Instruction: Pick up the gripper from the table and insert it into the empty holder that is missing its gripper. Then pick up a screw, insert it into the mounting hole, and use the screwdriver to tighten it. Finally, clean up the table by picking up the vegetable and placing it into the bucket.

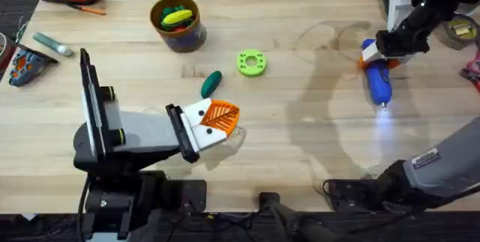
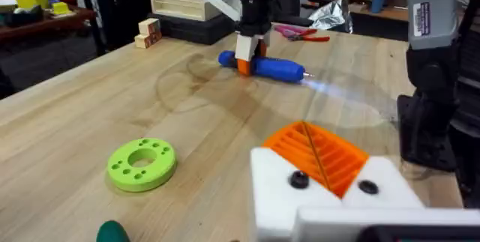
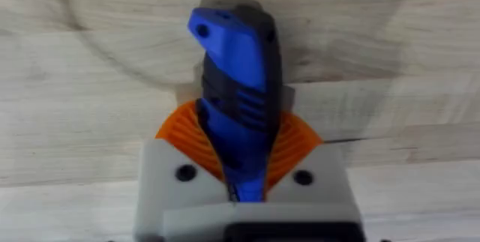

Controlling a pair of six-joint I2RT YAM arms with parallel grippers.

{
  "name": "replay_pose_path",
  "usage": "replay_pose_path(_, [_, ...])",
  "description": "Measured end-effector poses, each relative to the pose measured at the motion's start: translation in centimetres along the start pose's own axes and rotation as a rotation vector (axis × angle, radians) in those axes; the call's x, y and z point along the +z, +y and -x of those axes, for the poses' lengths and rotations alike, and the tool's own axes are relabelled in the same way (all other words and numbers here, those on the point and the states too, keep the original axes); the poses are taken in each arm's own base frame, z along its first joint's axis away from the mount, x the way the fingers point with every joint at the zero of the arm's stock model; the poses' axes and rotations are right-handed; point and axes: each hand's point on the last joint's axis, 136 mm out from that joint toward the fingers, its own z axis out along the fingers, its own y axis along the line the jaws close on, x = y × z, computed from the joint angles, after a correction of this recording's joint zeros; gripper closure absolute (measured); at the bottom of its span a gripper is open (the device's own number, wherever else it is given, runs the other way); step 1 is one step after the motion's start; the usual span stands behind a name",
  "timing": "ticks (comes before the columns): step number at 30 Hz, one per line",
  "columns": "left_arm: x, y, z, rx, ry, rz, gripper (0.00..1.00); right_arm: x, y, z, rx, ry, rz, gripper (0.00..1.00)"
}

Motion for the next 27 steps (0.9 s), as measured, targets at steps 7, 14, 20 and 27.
replay_pose_path(7, [0.0, 0.0, 0.0, 0.0, 0.0, 0.0, 0.987, 0.03, -0.1, -0.02, 0.0, 0.001, -0.007, 0.915])
replay_pose_path(14, [0.0, 0.0, 0.0, 0.0, 0.0, 0.0, 0.987, 0.04, -0.12, -0.01, 0.001, 0.0, -0.007, 0.92])
replay_pose_path(20, [0.0, 0.0, 0.0, 0.0, 0.0, 0.0, 0.987, 0.02, -0.1, -0.13, 0.001, 0.005, -0.006, 0.925])
replay_pose_path(27, [0.0, 0.0, 0.0, 0.0, 0.0, 0.0, 0.987, -0.61, -0.07, -0.49, 0.001, 0.009, -0.006, 0.93])
